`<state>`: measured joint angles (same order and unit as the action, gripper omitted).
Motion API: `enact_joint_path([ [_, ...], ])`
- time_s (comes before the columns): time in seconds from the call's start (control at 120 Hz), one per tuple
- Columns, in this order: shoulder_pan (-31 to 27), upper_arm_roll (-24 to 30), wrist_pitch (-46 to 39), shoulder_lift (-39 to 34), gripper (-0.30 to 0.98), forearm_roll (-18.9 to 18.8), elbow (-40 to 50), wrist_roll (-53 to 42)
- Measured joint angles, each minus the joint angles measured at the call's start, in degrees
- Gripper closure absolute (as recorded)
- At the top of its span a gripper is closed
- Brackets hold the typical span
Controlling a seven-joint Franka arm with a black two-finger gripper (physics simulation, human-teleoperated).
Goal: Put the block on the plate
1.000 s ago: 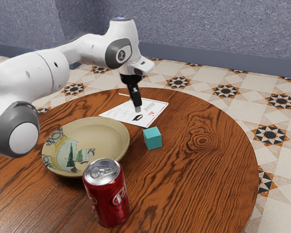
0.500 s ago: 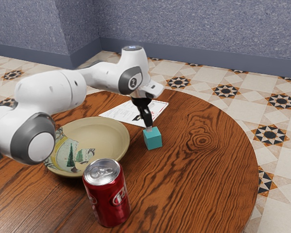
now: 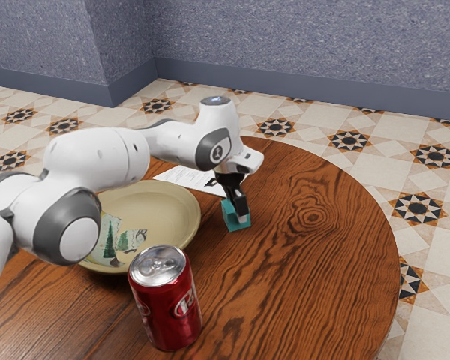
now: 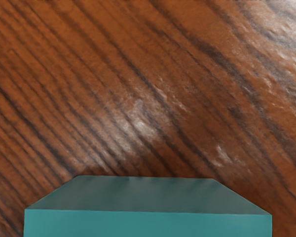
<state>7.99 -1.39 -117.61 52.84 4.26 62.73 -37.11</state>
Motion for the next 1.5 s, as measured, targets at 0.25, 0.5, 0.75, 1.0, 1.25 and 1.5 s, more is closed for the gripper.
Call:
enact_joint_path([
  [0.25, 0.0, 0.0, -1.0, -0.2, 0.32, -0.5, 0.1, 0.8],
  [0.5, 0.6, -0.5, -0.3, -5.3, 0.32, -1.0, 1.4, 1.3],
  [0.75, -0.3, -0.5, 0.6, -18.1, 0.31, -1.2, 16.1, 1.6],
  [1.0, -3.6, -0.3, 0.8, -27.7, 0.32, -1.2, 29.8, 1.4],
  [1.25, -8.5, -0.2, 0.9, -35.3, 0.32, -3.3, 40.2, 1.0],
  [1.5, -12.7, -0.2, -0.1, -30.7, 0.31, -6.0, 38.8, 0.5],
])
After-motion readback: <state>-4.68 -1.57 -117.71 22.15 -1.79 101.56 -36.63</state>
